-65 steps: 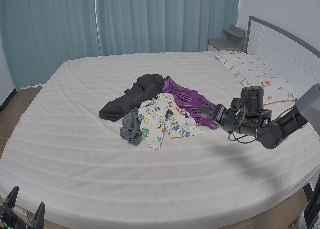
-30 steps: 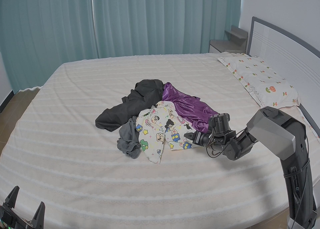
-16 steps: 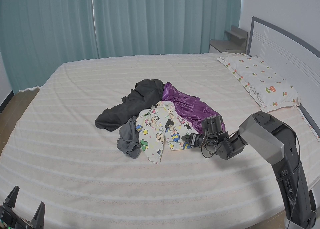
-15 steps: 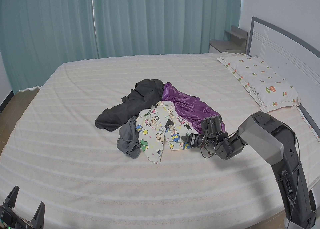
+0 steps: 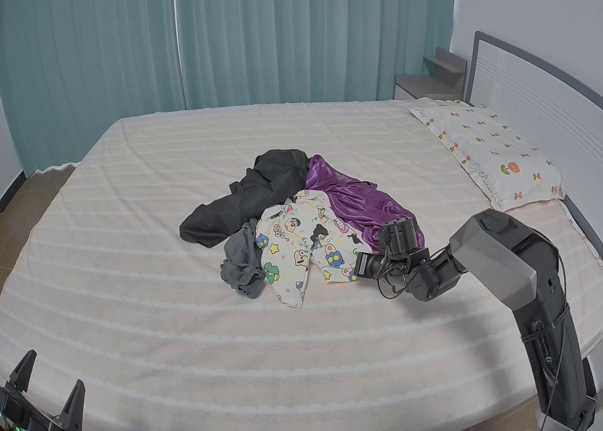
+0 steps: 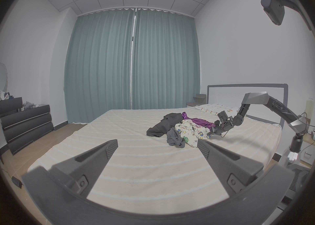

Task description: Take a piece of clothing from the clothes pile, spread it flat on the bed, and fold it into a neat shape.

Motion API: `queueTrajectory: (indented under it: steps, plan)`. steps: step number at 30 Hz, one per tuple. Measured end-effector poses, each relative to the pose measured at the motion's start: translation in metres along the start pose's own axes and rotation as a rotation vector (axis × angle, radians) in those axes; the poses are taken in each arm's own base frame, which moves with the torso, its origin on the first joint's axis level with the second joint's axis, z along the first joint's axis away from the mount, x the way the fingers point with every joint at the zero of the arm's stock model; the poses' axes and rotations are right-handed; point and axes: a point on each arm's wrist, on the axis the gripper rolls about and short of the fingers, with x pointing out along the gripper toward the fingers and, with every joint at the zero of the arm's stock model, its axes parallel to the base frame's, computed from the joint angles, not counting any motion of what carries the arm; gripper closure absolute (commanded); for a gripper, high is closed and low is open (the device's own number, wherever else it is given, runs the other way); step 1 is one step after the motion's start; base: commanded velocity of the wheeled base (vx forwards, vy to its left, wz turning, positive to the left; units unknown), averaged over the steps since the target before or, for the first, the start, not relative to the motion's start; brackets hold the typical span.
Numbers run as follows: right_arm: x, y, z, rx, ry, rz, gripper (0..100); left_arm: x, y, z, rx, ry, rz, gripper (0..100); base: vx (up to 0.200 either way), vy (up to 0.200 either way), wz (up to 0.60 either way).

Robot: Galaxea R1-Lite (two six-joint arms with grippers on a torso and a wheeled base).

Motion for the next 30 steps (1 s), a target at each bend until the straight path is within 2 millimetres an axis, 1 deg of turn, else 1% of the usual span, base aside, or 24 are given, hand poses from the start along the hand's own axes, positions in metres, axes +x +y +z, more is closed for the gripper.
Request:
queueTrajectory:
  steps: [4,8,9,12,13,14,17,20,22,24,29,30]
  plan:
    - [-0.012,-0.005,-0.005,0.003,0.015,0.006,100,0.000,0.000,0.000,0.000,0.000,0.000,0,0.000,0.000,0.00]
    - [-0.033,-0.010,-0.015,0.004,0.051,0.033,100,0.000,0.000,0.000,0.000,0.000,0.000,0,0.000,0.000,0.00]
    - [-0.043,-0.012,-0.019,0.005,0.062,0.047,100,0.000,0.000,0.000,0.000,0.000,0.000,0,0.000,0.000,0.00]
    - [-0.058,-0.014,-0.024,0.006,0.069,0.065,100,0.000,0.000,0.000,0.000,0.000,0.000,0,0.000,0.000,0.00]
    - [-0.074,-0.015,-0.029,0.005,0.068,0.086,100,0.000,0.000,0.000,0.001,0.000,0.000,0,0.000,0.000,0.00]
    - [-0.078,-0.015,-0.030,0.005,0.067,0.092,100,0.000,0.000,0.000,0.001,0.000,0.000,0,0.000,0.000,0.00]
    - [-0.100,-0.015,-0.035,0.001,0.055,0.129,100,0.000,0.000,0.000,0.002,0.000,0.000,0,0.000,0.000,0.00]
    - [-0.126,-0.012,-0.042,-0.009,0.034,0.179,100,0.000,0.000,0.000,0.003,-0.001,0.000,0,0.000,0.000,0.00]
    - [-0.149,-0.009,-0.045,-0.021,-0.001,0.236,100,0.000,0.000,0.000,0.002,-0.001,0.006,0,0.000,0.000,0.00]
    - [-0.164,-0.006,-0.046,-0.031,-0.034,0.281,100,0.000,0.000,0.000,-0.003,-0.001,0.018,0,0.000,0.000,0.00]
    - [-0.212,0.006,-0.047,-0.063,-0.126,0.409,100,0.000,0.001,0.002,-0.012,-0.015,0.030,0,0.000,0.000,0.00]
    - [-0.218,0.008,-0.047,-0.067,-0.135,0.423,100,0.000,0.001,0.003,-0.016,-0.022,0.026,0,0.000,0.000,0.00]
